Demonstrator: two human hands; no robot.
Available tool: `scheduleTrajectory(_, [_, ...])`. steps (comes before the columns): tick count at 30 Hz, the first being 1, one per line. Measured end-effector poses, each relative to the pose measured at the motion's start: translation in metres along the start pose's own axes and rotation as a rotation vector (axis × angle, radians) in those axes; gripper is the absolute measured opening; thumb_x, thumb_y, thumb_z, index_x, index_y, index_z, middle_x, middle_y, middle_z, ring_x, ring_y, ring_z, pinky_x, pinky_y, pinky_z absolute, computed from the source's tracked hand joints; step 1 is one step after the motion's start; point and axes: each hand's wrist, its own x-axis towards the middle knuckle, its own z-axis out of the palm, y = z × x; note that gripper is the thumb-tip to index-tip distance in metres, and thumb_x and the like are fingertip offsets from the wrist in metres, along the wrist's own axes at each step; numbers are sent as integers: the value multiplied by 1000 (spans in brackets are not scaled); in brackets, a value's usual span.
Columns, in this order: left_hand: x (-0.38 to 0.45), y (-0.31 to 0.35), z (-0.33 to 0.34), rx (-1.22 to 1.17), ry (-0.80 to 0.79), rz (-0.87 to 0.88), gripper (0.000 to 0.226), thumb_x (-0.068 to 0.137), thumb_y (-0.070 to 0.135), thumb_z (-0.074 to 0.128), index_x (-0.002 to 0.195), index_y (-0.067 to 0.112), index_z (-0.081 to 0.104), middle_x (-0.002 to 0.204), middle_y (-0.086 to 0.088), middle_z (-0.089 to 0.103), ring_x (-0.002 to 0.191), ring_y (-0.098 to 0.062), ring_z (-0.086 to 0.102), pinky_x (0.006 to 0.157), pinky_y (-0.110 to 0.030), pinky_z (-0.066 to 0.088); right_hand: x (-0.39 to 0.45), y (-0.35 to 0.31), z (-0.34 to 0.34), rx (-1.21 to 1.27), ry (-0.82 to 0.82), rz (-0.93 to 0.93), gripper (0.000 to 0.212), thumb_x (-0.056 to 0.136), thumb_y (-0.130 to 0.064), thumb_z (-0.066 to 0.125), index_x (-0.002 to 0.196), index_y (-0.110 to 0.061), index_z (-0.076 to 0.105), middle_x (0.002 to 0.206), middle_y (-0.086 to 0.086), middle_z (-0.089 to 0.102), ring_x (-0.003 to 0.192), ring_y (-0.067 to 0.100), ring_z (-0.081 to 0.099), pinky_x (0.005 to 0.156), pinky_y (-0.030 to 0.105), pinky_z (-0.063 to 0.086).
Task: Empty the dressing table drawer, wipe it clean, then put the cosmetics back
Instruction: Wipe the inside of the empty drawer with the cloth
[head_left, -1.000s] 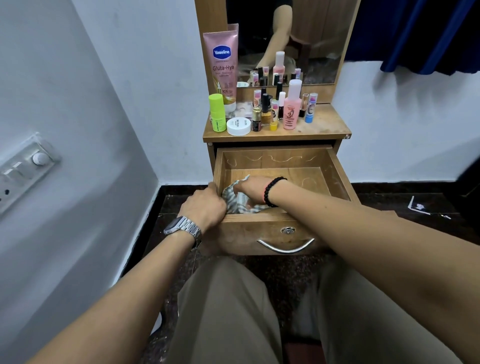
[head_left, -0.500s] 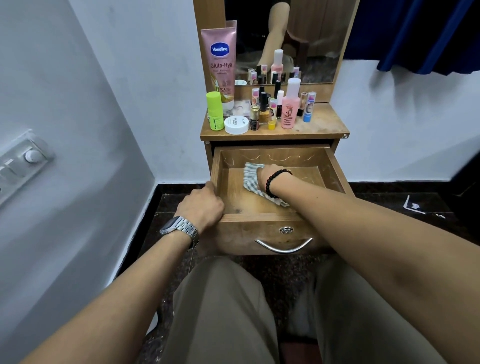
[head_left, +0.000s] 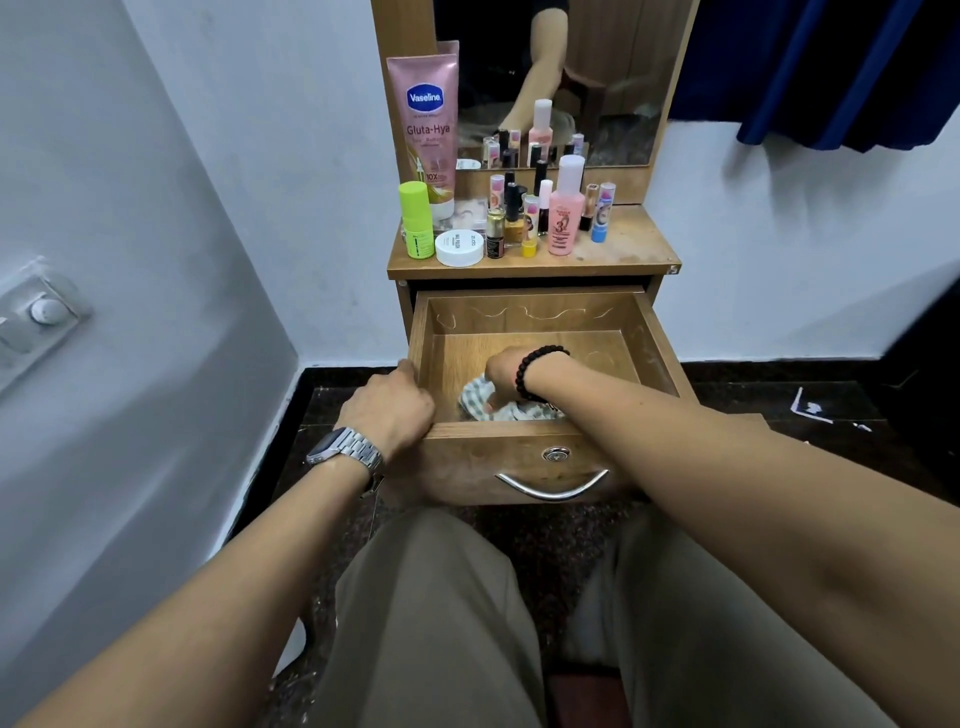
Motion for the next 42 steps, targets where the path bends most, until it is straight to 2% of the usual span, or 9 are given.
scheduleTrajectory(3, [0,-1,0,7,3,9,33,88,22,38,119,13,47,114,-21,60,99,-41,56,74,-38,40,11,11,-1,94,68,44,50,96,-40,51,130,-2,51,129,13,59,114,28,59,86,33,47])
scheduleTrajectory(12, [-2,1,1,39,5,-8,31,91,26,37,117,13,47,116,-20,59,101,-40,56,76,-40,41,1,81,14,-15,-1,280,37,101,-19,41,133,-5,50,138,12,52,123,29,52,100,38,46])
scheduleTrajectory(16, [-5,3,2,56,74,113,51,93,22,36,143,14,34,148,-11,41,130,-33,39,101,-43,39,-28,89,13,-125,-123,255,31,100,-16,46,131,-17,49,131,6,50,122,26,50,58,26,39])
scheduleTrajectory(19, [-9,9,3,110,144,274,55,94,26,33,148,16,30,149,-5,40,140,-27,27,111,-40,31,-32,85,18,-29,-133,207,16,99,-18,44,103,-13,59,92,3,68,82,15,67,44,22,37])
scheduleTrajectory(21, [-13,17,7,124,87,391,55,93,36,21,143,20,39,144,-3,48,138,-23,30,110,-39,32,-27,75,22,72,-164,245,23,100,-26,43,89,-10,56,66,1,65,45,12,61,43,21,42])
scheduleTrajectory(22, [-16,22,9,126,54,440,54,95,38,18,139,22,44,140,-2,52,135,-21,36,108,-38,35,-23,70,25,107,-153,253,24,99,-28,46,89,-8,55,66,2,63,45,15,59,48,23,45])
scheduleTrajectory(25, [-22,32,16,133,21,472,42,100,41,19,126,30,51,124,0,63,114,-21,55,91,-39,47,-14,60,29,107,-108,169,24,97,-24,52,98,-2,59,72,8,61,58,22,58,55,28,47])
scheduleTrajectory(30, [-25,36,14,161,16,427,40,100,42,19,117,31,54,111,-4,67,98,-29,63,79,-37,47,0,56,27,180,26,148,44,97,-35,52,124,0,56,124,12,62,112,28,60,86,32,47])
scheduleTrajectory(42, [-24,36,18,182,50,400,40,99,41,21,110,27,57,100,-8,69,91,-32,63,74,-37,46,21,103,20,232,316,341,33,96,-6,40,125,0,54,129,21,55,117,38,55,90,40,45])
